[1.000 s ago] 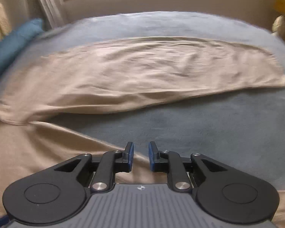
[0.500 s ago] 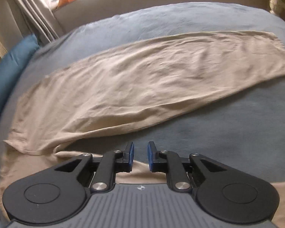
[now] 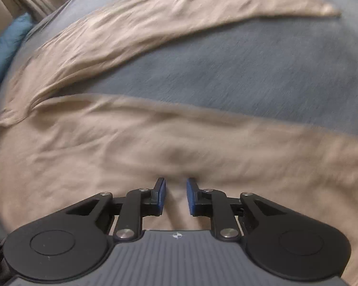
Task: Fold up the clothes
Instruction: 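Move the open right tool back above the beige shirt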
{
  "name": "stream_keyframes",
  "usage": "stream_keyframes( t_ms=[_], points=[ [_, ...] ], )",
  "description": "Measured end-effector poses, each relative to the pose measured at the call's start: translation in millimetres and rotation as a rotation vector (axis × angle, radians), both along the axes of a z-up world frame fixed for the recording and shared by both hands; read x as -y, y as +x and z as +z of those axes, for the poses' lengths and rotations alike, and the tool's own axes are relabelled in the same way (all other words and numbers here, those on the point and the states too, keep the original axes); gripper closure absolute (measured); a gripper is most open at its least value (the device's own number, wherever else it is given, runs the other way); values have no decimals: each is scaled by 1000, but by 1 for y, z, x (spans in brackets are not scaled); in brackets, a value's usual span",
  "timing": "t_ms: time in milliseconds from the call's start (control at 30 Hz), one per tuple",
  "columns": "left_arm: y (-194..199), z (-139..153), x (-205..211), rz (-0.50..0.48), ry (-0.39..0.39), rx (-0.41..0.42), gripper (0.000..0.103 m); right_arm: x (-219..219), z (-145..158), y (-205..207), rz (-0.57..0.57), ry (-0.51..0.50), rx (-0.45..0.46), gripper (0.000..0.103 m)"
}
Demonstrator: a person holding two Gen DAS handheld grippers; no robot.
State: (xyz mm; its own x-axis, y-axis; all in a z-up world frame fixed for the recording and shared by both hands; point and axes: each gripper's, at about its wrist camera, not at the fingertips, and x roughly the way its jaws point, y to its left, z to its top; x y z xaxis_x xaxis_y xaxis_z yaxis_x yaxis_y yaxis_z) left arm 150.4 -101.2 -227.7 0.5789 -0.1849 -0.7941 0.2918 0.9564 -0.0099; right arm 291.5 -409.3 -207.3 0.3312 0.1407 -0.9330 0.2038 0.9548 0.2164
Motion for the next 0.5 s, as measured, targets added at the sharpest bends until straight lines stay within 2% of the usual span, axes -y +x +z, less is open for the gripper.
stream_keyframes(
  t_ms=[33, 100, 167, 267, 500],
  points=[
    [0, -5, 4, -7, 33, -18, 63, 12, 1, 0, -43, -35, 15, 85],
    [-5, -6, 2, 5, 23, -3, 61, 35, 4, 1, -130, -105, 44, 84],
    [-5, -7, -4, 33, -5, -23, 60, 60, 12, -7, -190, -174, 48, 82],
    [-4, -7, -5, 57, -22, -38, 59, 72, 23, -32, -144, -83, 77, 82],
    [0, -5, -1, 69, -23, -66, 56, 131, 9, -95, -157, -58, 75, 82]
  ],
)
